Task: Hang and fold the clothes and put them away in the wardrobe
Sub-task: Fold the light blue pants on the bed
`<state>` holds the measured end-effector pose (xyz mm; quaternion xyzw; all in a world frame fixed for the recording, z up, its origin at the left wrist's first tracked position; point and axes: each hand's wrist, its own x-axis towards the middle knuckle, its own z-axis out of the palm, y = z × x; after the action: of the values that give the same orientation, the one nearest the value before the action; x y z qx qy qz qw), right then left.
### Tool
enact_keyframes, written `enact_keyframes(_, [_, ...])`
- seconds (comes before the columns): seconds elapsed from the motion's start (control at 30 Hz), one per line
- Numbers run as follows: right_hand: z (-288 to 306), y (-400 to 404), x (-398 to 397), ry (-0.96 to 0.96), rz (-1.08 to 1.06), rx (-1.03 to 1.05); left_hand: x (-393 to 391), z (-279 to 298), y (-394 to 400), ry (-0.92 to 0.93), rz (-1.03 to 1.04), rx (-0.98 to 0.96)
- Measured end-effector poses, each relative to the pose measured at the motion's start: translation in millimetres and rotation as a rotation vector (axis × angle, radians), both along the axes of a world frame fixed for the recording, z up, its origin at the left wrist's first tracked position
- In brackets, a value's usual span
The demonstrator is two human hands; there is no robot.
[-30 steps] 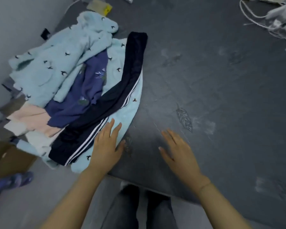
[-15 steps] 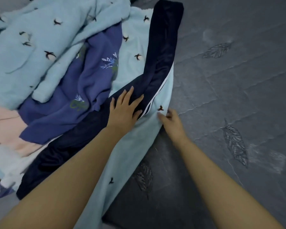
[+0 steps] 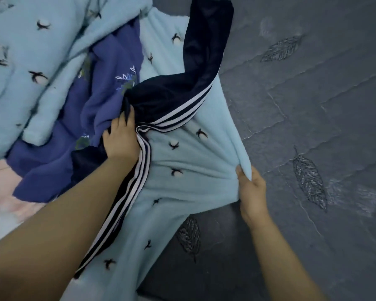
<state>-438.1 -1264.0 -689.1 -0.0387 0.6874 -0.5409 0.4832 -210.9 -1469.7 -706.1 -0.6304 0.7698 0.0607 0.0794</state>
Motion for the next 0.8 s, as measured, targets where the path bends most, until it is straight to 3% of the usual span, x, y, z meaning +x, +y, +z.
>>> enact_keyframes(0.17, [27,50,18,0.024,0.088,0.122,0,30,9,0.134,-0.019,0.232])
enact_keyframes(0.23, [32,57,31,-0.049,0.214,0.173,-9,47,24,0.311,-0.012,0.113])
enact_keyframes(0.33, [35,45,27,-0.117,0.332,0.206,-40,66,42,0.561,-0.269,-0.125])
enact_keyframes(0.4, [32,19,13,-0.097,0.399,0.187,-71,67,35,0.495,-0.444,-0.084])
enact_keyframes(0.5, [23,-38,4,-0.071,0.448,0.129,-104,53,1,0.136,-0.472,0.173])
enact_keyframes(0.57, [15,-75,9,-0.085,0.373,0.075,-105,39,-23,0.003,-0.488,0.249])
enact_keyframes(0.6, [8,-91,14,-0.081,0.334,0.036,-101,33,-34,0.032,-0.467,0.270])
enact_keyframes(0.67, [-3,-113,26,0.016,0.332,-0.003,-85,29,-57,0.295,-0.285,0.188])
enact_keyframes(0.73, [-12,-121,35,0.084,0.339,-0.008,-59,31,-81,0.608,0.084,0.005])
enact_keyframes(0.8, [-18,-117,41,0.067,0.275,0.001,-30,36,-105,0.815,0.424,-0.041])
